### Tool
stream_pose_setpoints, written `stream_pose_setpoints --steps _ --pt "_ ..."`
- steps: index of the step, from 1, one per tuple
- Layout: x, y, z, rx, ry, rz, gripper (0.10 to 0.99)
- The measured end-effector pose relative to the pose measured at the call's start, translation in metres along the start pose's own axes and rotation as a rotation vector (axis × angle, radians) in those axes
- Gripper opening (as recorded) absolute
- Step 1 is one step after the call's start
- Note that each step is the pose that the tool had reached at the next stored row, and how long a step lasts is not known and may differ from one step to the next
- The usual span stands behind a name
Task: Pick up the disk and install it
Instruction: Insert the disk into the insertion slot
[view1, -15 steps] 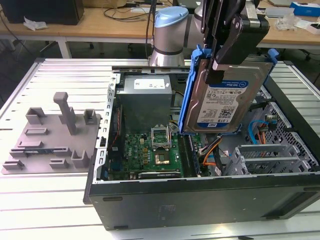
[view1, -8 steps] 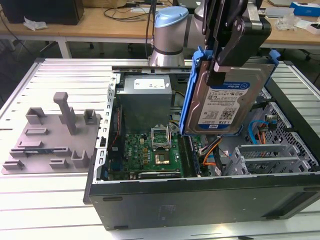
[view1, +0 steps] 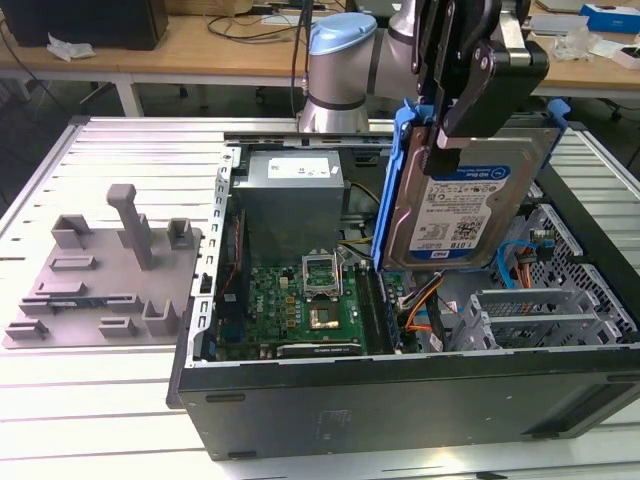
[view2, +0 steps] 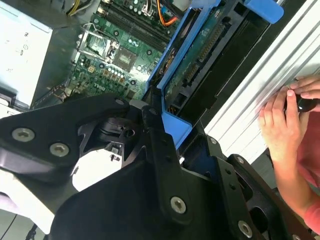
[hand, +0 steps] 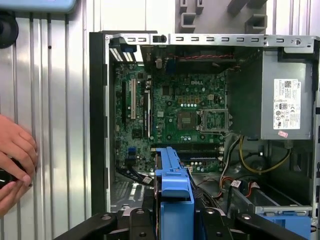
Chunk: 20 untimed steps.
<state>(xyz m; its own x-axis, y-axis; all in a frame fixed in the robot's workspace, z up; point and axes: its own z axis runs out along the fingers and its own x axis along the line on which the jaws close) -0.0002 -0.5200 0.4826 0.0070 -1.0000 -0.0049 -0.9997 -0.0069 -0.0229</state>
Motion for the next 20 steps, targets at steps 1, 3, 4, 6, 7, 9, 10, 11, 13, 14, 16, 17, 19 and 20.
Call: stream_pose_setpoints --steps 1,3,4,6,7,9,10,11,13,14,16,17,19,20 --pt "0.0014 0.0001 0.0006 0.000 -0.0080 0.000 0.369" --pt "0.0043 -0.0008 0.0012 0.000 -0.0203 0.001 0.369" --pt "0.0051 -0.0025 0.0012 0.000 -0.0203 0.001 0.369" --pt "0.0066 -0.0068 0.0013 0.000 -0.0204 0.001 0.369" --pt "0.0078 -0.0105 0.0014 0.000 -0.0204 0.001 0.369" --pt "0.0101 -0.0187 0.0015 0.000 -0.0204 0.001 0.369" --pt "0.0107 -0.0212 0.0016 0.000 -0.0205 0.001 0.369" --pt "0.0122 -0.0277 0.0017 0.000 -0.0204 0.000 0.369" --pt "0.0135 -0.0332 0.0018 0.000 -0.0205 0.001 0.369" --pt "0.0147 -0.0376 0.0019 0.000 -0.0204 0.001 0.369" --pt "0.0164 -0.0436 0.0021 -0.001 -0.0205 0.001 0.369" --pt "0.0177 -0.0481 0.0022 -0.001 -0.0206 0.001 0.369" --pt "0.0203 -0.0604 0.0025 -0.001 -0.0206 0.001 0.369" --pt "0.0212 -0.0659 0.0026 -0.001 -0.0206 0.001 0.369"
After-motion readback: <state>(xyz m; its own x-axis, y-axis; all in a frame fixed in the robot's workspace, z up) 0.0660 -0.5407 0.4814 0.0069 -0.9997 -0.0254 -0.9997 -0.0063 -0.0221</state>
